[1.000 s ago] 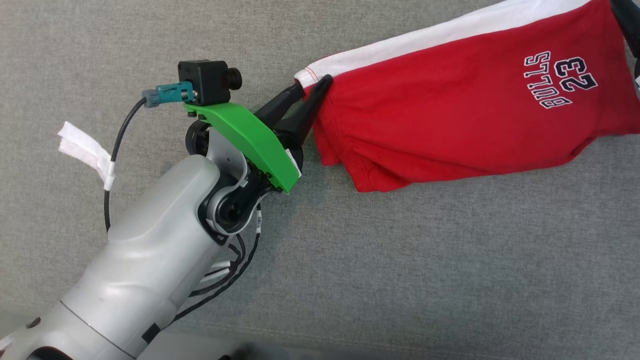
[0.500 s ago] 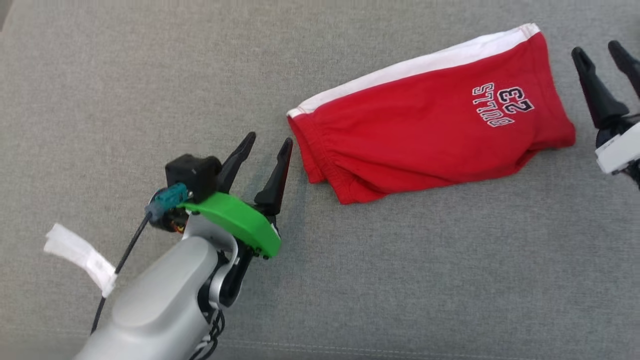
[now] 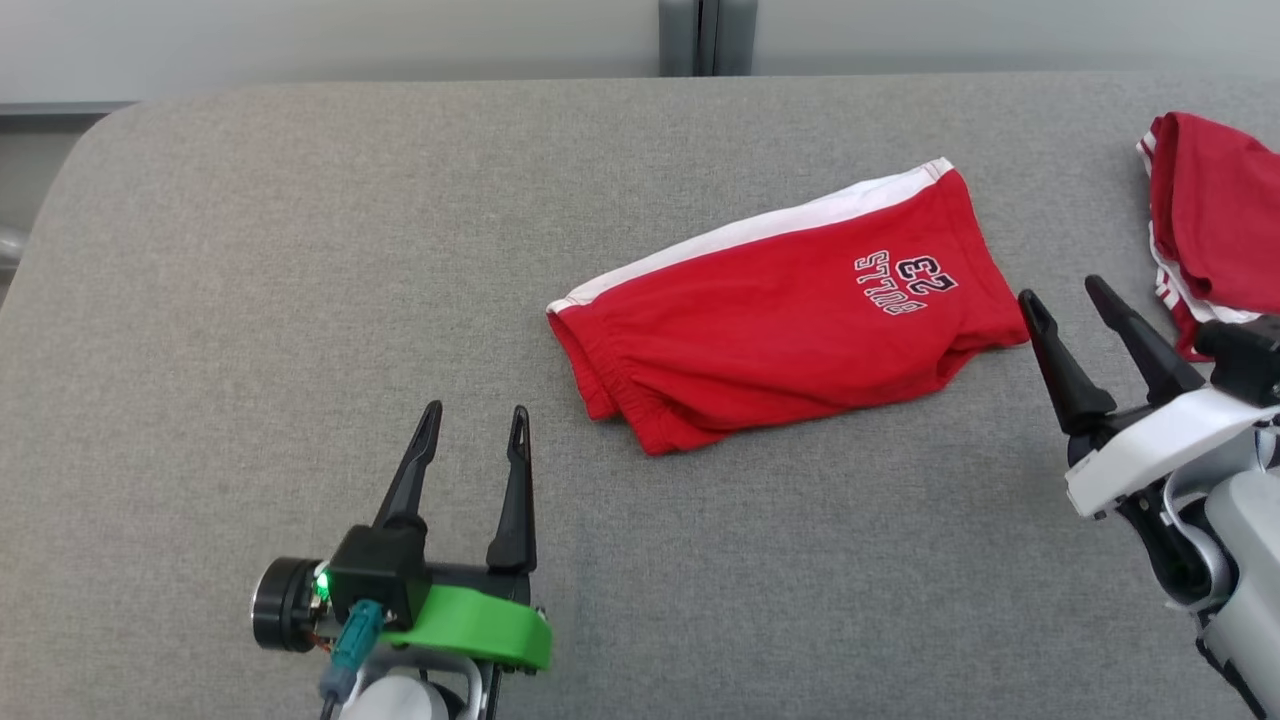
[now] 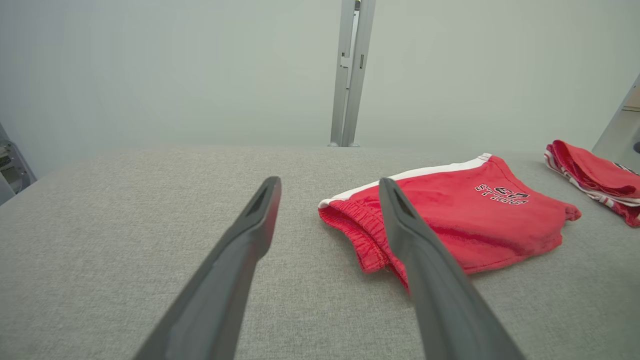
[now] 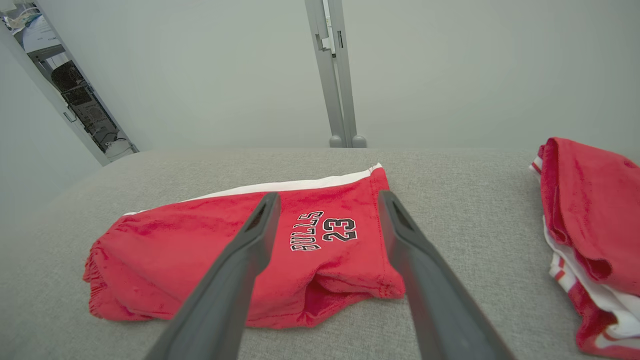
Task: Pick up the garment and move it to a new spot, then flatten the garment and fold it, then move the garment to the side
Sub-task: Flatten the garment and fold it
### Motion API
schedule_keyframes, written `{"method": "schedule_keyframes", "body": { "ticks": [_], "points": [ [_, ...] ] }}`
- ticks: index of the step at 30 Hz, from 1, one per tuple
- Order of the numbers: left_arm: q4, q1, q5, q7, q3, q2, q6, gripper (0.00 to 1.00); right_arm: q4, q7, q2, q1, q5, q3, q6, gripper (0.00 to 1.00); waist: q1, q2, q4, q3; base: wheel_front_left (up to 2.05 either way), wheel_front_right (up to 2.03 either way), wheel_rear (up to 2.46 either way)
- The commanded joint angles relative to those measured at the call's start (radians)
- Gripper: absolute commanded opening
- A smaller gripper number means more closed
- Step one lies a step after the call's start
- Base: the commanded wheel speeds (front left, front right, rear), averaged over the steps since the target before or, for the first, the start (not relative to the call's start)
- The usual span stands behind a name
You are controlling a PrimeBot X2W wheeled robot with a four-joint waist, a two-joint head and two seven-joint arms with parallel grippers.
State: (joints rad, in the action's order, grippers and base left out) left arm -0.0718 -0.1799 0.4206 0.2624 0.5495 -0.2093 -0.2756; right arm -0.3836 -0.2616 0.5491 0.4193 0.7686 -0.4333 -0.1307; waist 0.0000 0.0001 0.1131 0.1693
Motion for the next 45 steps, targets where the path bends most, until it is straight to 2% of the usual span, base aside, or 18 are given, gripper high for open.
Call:
{"method": "schedule_keyframes", "body": {
  "ticks": [1, 9, 12, 15, 22, 28, 38, 40, 43, 45],
  "points": [
    [0.006, 0.033, -0.039, 0.002, -0.020, 0.005, 0.008, 1.00, 0.001, -0.004, -0.016, -0.034, -0.028, 0.017, 0.000, 1.00, 0.0000, -0.0001, -0.009, -0.030, 0.00, 0.00, 0.00],
    [0.024, 0.122, -0.173, 0.002, -0.101, 0.084, 0.071, 1.00, -0.081, -0.004, -0.078, -0.065, -0.128, 0.103, 0.000, 1.00, 0.0000, -0.0001, 0.045, -0.013, 0.00, 0.00, 0.00],
    [0.035, 0.127, -0.215, 0.002, -0.107, 0.109, 0.100, 1.00, -0.148, 0.027, -0.067, -0.005, -0.152, 0.112, 0.000, 1.00, 0.0000, -0.0001, 0.076, 0.014, 0.00, 0.00, 0.00],
    [0.049, 0.123, -0.241, 0.002, -0.105, 0.127, 0.121, 1.00, -0.256, 0.075, -0.073, 0.070, -0.189, 0.166, 0.001, 1.00, 0.0000, -0.0001, 0.103, 0.051, 0.00, 0.00, 0.00],
    [0.056, 0.091, -0.274, 0.002, -0.094, 0.153, 0.159, 1.00, -0.467, 0.166, -0.092, 0.270, -0.335, 0.227, 0.000, 1.00, 0.0000, -0.0001, 0.166, 0.127, 0.00, 0.00, 0.00],
    [0.053, 0.073, -0.273, 0.002, -0.090, 0.158, 0.167, 1.00, -0.581, 0.217, -0.098, 0.343, -0.360, 0.222, 0.000, 1.00, 0.0000, -0.0001, 0.201, 0.155, 0.00, 0.00, 0.00],
    [0.056, 0.055, -0.267, 0.003, -0.069, 0.159, 0.149, 1.00, -0.683, 0.275, -0.083, 0.364, -0.299, 0.223, 0.001, 1.00, 0.0000, -0.0001, 0.218, 0.179, 0.00, 0.00, 0.00],
    [0.053, 0.055, -0.272, 0.003, -0.069, 0.159, 0.149, 1.00, -0.690, 0.285, -0.082, 0.357, -0.284, 0.220, 0.001, 0.92, 0.0000, -0.0001, 0.213, 0.174, 0.00, 0.00, 0.00],
    [0.050, 0.055, -0.280, 0.003, -0.071, 0.159, 0.151, 1.00, -0.685, 0.311, -0.088, 0.337, -0.249, 0.209, 0.001, 0.49, 0.0000, -0.0001, 0.205, 0.167, 0.00, 0.00, 0.00],
    [0.051, 0.057, -0.282, 0.003, -0.071, 0.159, 0.151, 1.00, -0.675, 0.323, -0.083, 0.326, -0.232, 0.202, 0.001, 0.46, 0.0000, -0.0001, 0.200, 0.164, 0.00, 0.00, 0.00]
  ]
}}
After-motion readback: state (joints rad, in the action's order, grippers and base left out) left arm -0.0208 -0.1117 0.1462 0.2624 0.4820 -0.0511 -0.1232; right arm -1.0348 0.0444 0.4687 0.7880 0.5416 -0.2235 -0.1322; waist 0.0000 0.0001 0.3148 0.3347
